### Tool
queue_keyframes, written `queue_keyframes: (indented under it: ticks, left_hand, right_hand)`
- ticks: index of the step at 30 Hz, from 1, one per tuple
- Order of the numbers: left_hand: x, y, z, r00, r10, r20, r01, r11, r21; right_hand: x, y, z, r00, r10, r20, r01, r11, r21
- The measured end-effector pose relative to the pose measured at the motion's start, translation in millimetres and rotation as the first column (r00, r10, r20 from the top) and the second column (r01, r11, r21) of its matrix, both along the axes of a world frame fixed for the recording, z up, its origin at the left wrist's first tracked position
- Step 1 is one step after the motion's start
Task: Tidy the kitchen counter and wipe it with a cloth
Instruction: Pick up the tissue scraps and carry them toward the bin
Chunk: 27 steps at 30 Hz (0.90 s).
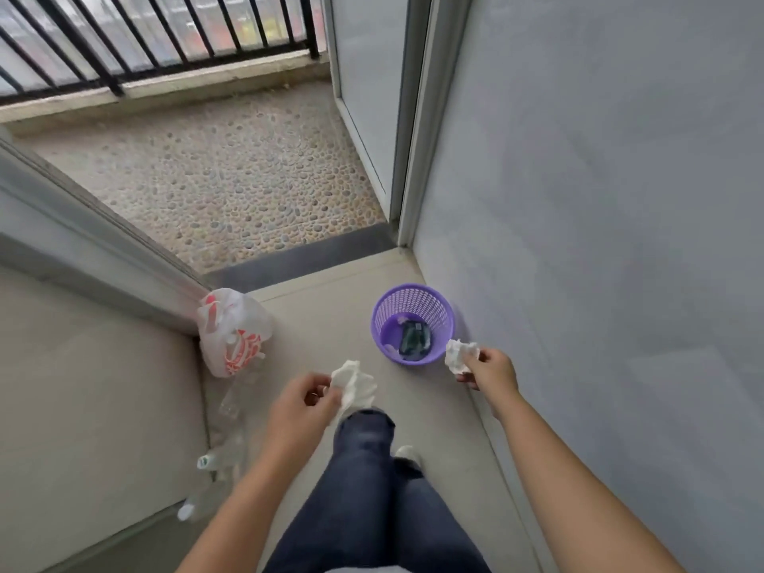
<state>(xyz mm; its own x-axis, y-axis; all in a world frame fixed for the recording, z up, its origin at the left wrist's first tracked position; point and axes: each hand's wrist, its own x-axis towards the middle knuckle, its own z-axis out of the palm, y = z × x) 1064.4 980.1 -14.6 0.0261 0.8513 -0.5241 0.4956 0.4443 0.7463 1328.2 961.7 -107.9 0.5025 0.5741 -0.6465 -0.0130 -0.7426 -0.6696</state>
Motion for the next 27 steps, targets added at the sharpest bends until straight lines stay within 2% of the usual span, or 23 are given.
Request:
queue_keyframes:
  ticks: [4, 11, 17, 24, 27]
  left_hand:
    - [17.2, 58.7, -25.3, 0.998, 0.046, -0.041, -0.048, 0.998, -0.039]
    - [63.9, 166.9, -80.9, 0.988, -0.019, -0.151, 0.013, 0.999, -0.041]
    - [117.7, 215.3, -144.3, 0.975, -0.136, -0.175, 0.106, 0.980, -0.168]
    - [170.0, 237.8, -203.0, 0.954, -0.213, -0.212, 0.137, 0.936, -0.325]
    - [181.9, 241.2, -221.3, 0.948, -0.266, -0.172, 0.184, 0.904, -0.386]
  right_hand:
    - [11.2, 71.2, -34.3, 0.999, -0.010, -0.044, 0.007, 0.998, -0.069]
    - [23.1, 148.0, -85.0, 0.994, -0.037, -0.104, 0.017, 0.983, -0.183]
    - [53.3, 150.5, -88.3, 0.989, -0.124, -0.078, 0.108, 0.976, -0.190]
    - [84.1, 122.0, -85.6, 0.978, -0.208, -0.012, 0.203, 0.964, -0.172]
    - [89.0, 117.5, -87.1, 0.976, -0.218, 0.012, 0.216, 0.961, -0.174]
